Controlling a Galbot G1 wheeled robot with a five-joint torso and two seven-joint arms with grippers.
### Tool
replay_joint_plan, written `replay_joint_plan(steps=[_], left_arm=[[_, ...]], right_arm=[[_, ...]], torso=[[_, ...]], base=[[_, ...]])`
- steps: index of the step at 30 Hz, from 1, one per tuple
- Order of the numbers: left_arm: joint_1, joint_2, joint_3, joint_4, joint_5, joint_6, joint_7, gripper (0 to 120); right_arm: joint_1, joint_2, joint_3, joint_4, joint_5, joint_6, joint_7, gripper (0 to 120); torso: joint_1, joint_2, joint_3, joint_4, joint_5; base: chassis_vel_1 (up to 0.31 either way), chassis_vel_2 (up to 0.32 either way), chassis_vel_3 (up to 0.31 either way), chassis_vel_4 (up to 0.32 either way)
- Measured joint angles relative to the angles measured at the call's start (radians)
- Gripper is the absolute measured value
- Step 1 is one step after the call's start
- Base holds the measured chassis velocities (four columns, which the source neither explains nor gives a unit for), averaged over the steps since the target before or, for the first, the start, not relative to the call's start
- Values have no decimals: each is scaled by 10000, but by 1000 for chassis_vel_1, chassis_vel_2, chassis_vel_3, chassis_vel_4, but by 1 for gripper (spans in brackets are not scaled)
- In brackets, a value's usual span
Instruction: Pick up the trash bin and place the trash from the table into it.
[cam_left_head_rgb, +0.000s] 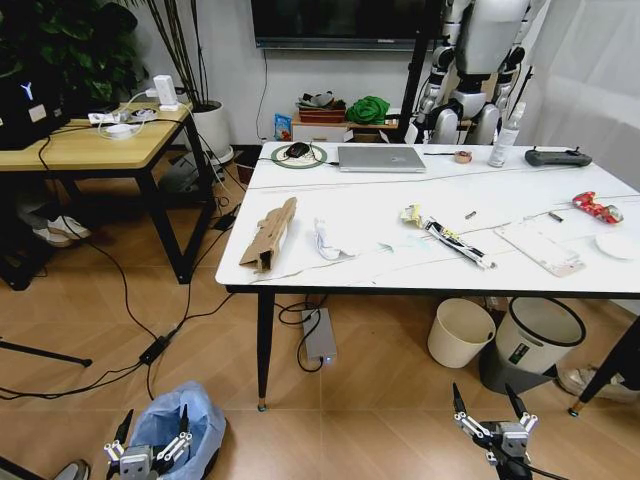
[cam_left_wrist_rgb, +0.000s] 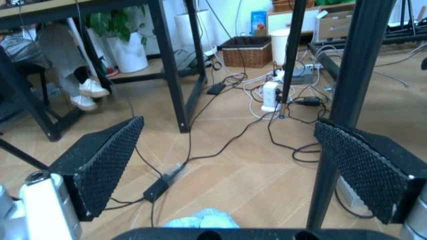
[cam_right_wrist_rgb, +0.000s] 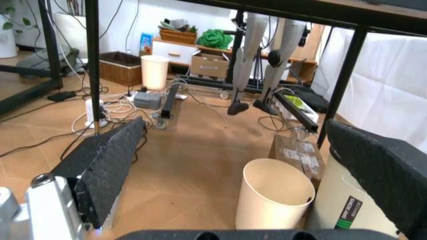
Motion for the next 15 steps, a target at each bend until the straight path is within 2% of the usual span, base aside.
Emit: replay_joint_plan(steps=[15], left_arm=[[-5, 17, -8, 26, 8, -24, 81, 100]], right_arm=[[-7, 0, 7, -1, 2, 24, 2, 100]], torso=[[-289, -673, -385, 0, 0]], base=[[0, 0, 0, 0]])
